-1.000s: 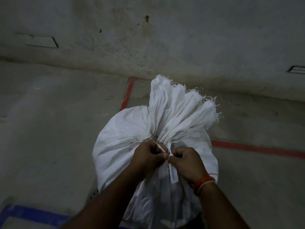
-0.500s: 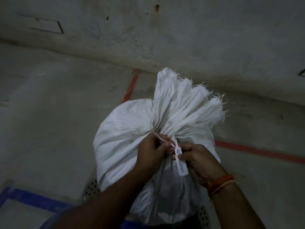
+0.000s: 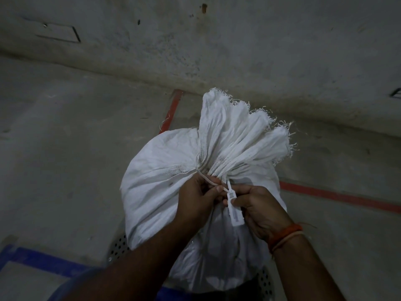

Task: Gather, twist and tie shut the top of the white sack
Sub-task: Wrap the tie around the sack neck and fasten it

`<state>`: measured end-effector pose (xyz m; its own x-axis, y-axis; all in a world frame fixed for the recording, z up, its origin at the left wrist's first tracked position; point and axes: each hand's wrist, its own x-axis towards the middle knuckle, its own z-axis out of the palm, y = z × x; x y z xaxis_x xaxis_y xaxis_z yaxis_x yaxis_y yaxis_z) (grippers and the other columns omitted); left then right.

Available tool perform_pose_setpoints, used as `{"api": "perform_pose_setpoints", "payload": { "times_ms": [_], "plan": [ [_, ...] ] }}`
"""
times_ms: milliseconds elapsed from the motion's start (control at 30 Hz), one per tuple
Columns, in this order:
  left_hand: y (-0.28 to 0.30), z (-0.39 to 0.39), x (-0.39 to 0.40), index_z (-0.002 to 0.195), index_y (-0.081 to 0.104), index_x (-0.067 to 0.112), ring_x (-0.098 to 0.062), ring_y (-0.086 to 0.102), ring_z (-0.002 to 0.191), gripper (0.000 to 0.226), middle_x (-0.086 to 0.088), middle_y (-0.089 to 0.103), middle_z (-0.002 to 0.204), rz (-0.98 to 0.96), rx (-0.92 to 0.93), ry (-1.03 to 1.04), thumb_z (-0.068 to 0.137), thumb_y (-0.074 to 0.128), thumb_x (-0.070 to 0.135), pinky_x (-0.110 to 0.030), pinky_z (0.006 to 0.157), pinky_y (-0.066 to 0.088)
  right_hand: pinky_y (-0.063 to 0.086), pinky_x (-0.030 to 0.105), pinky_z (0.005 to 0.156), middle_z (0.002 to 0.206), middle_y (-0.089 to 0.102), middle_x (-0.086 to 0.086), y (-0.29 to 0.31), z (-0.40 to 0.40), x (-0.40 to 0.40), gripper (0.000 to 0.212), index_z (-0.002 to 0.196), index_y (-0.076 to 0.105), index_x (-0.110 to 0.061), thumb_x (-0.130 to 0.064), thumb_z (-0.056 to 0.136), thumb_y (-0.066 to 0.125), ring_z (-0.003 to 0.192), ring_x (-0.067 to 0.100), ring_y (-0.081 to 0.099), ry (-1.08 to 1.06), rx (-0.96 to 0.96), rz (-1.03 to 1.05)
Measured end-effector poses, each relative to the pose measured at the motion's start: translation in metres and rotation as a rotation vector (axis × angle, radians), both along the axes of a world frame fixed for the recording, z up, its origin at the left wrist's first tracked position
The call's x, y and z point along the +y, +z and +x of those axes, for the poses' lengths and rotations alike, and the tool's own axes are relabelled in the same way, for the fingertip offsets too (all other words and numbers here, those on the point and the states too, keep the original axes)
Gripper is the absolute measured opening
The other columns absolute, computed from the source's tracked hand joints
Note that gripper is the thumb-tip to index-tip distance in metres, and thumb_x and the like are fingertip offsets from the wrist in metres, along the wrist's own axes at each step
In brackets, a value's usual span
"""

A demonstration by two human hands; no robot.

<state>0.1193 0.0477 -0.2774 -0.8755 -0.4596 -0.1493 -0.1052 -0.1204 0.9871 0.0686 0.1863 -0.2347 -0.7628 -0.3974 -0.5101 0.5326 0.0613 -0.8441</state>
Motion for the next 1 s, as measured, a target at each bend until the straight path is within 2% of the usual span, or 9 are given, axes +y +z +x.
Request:
{"api": "perform_pose_setpoints", "payload": {
  "times_ms": [133, 267, 333, 433, 567, 733, 867, 1000],
  "plan": [
    [0.001, -0.001, -0.001, 0.091, 0.070, 0.004, -0.036, 0.075, 0.085, 0.019, -0.017, 0.077, 0.087, -0.005, -0.009, -0.009, 0.075, 0.074, 0.014, -0.060, 0.084, 0.058, 0.056, 0.027, 0.068, 0.086, 0.078, 0.012, 0.001, 0.000, -0.001, 0.043, 0.095, 0.075, -0.003, 0.024, 0.083, 0.044, 0.075, 0.019, 0.072, 0.008, 0.003, 0.002],
    [0.003, 0.000, -0.002, 0.091, 0.071, 0.002, -0.037, 0.074, 0.087, 0.021, -0.018, 0.077, 0.088, 0.014, -0.012, -0.020, 0.075, 0.074, 0.016, -0.061, 0.087, 0.057, 0.058, 0.033, 0.082, 0.101, 0.075, 0.024, 0.000, 0.000, -0.003, 0.043, 0.094, 0.075, -0.001, 0.025, 0.081, 0.045, 0.093, 0.033, 0.071, -0.020, 0.005, 0.000],
    [0.003, 0.000, -0.002, 0.091, 0.071, 0.002, -0.039, 0.074, 0.087, 0.024, -0.019, 0.077, 0.088, 0.029, -0.012, -0.016, 0.074, 0.075, 0.018, -0.062, 0.087, 0.056, 0.058, 0.033, 0.084, 0.104, 0.074, 0.026, 0.000, 0.000, -0.004, 0.042, 0.094, 0.075, 0.001, 0.026, 0.080, 0.044, 0.100, 0.036, 0.070, -0.037, 0.000, -0.015],
    [0.005, 0.000, -0.001, 0.091, 0.071, 0.001, -0.039, 0.074, 0.085, 0.022, -0.019, 0.077, 0.087, 0.030, -0.020, -0.007, 0.075, 0.074, 0.015, -0.062, 0.085, 0.057, 0.058, 0.031, 0.081, 0.101, 0.076, 0.022, 0.000, 0.000, -0.004, 0.043, 0.092, 0.076, 0.001, 0.026, 0.080, 0.044, 0.096, 0.033, 0.072, -0.036, 0.003, -0.028],
    [0.007, -0.001, -0.001, 0.088, 0.073, 0.005, -0.032, 0.076, 0.082, 0.017, -0.013, 0.078, 0.084, -0.032, -0.016, -0.011, 0.075, 0.075, 0.016, -0.058, 0.083, 0.059, 0.057, 0.035, 0.080, 0.096, 0.076, 0.022, 0.000, 0.000, -0.004, 0.041, 0.094, 0.077, -0.001, 0.024, 0.081, 0.047, 0.086, 0.030, 0.071, -0.015, 0.031, 0.026],
    [0.006, -0.001, 0.001, 0.087, 0.074, 0.006, -0.029, 0.077, 0.081, 0.014, -0.011, 0.079, 0.083, -0.054, -0.012, 0.016, 0.076, 0.075, 0.014, -0.056, 0.082, 0.060, 0.055, 0.047, 0.091, 0.096, 0.076, 0.025, 0.001, 0.000, -0.003, 0.046, 0.079, 0.081, -0.008, 0.022, 0.079, 0.047, 0.090, 0.037, 0.070, 0.003, 0.051, 0.040],
    [0.009, 0.000, 0.000, 0.087, 0.074, 0.004, -0.031, 0.076, 0.079, 0.006, -0.013, 0.078, 0.082, -0.033, 0.003, 0.002, 0.081, 0.073, 0.004, -0.056, 0.081, 0.061, 0.055, 0.045, 0.092, 0.097, 0.076, 0.024, -0.001, -0.001, -0.003, 0.045, 0.080, 0.081, -0.008, 0.022, 0.079, 0.047, 0.093, 0.038, 0.070, 0.002, 0.042, 0.031],
    [0.011, 0.001, 0.002, 0.085, 0.074, 0.005, -0.031, 0.076, 0.078, 0.004, -0.013, 0.078, 0.081, -0.013, 0.021, 0.007, 0.082, 0.073, 0.004, -0.052, 0.079, 0.062, 0.056, 0.043, 0.087, 0.096, 0.077, 0.019, -0.001, -0.002, -0.004, 0.047, 0.082, 0.080, -0.009, 0.023, 0.080, 0.046, 0.090, 0.034, 0.071, -0.007, 0.026, 0.006]
  ]
}}
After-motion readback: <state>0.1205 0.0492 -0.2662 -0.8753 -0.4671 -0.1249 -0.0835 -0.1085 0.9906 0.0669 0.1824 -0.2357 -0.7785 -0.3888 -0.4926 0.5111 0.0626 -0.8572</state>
